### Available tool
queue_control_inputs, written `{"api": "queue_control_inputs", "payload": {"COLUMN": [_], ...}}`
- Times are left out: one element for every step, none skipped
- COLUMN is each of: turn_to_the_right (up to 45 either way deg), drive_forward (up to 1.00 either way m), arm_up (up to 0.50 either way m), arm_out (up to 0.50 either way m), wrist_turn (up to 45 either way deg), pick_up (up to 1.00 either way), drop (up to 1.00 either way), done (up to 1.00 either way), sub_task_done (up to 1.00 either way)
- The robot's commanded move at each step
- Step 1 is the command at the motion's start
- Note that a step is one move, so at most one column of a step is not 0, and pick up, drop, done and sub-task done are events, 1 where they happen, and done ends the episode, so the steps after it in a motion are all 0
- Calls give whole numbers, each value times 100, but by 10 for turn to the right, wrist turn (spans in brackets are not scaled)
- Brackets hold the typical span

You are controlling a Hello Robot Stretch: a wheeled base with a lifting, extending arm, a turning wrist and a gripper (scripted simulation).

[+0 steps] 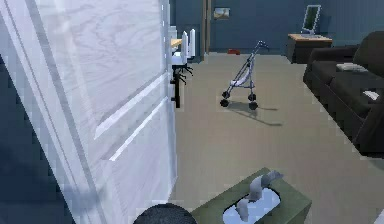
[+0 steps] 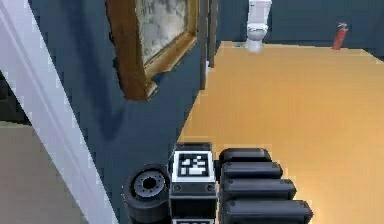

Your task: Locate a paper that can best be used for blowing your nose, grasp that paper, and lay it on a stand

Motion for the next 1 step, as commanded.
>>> {"api": "queue_control_inputs", "payload": {"turn_to_the_right": [120], "drive_forward": [0], "arm_up": [0], "arm_out": [0], "wrist_turn": [0], "pick_up": [0], "drop": [0], "done": [0], "sub_task_done": [0]}}
